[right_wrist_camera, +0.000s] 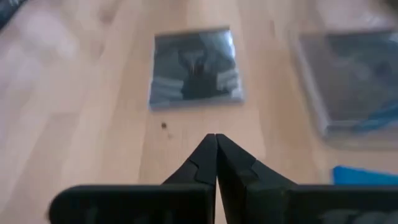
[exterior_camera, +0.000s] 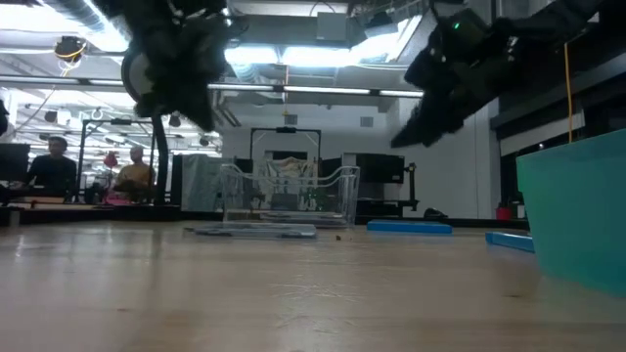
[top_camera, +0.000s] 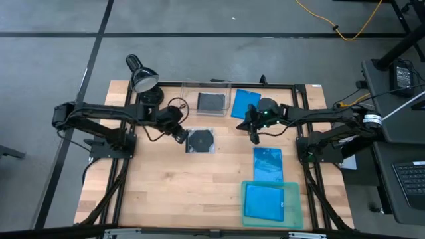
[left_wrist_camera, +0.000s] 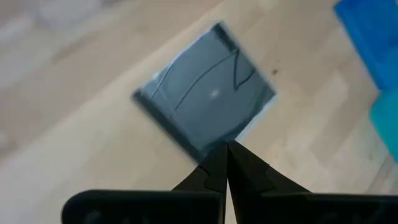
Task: Pick & place jewel cases by type
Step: Put the black cd case into the transparent bin
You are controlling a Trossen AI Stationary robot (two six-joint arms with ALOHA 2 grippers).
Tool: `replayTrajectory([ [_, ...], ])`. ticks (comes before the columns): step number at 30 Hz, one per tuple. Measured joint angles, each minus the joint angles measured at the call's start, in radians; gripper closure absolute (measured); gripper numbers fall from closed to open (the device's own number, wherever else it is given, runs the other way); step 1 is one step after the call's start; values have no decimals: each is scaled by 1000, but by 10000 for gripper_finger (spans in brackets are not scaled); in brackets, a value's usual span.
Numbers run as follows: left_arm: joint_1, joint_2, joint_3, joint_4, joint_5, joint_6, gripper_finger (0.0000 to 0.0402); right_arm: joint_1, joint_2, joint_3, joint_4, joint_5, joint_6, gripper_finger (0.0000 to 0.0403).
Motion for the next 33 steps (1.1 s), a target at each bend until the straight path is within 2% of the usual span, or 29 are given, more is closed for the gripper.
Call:
replayTrajectory([
  [6, -27, -53, -136, 56, -1, -163, 398, 24, 154, 0, 26, 0, 2, 398],
  [12, -33, -77, -236, 209, 17, -252, 389, 59, 292, 34, 52, -9, 22, 394],
  [20, -32, -78, -319, 386, 36, -323, 306, 96, 455, 190, 25, -31, -7, 399],
  [27, -32, -70, -336, 395, -3, -337, 236, 98, 565, 313, -79, -35, -56, 394],
  [33, -32, -37, -336, 392, -36, -367, 208, 98, 625, 377, -119, -44, -83, 399],
])
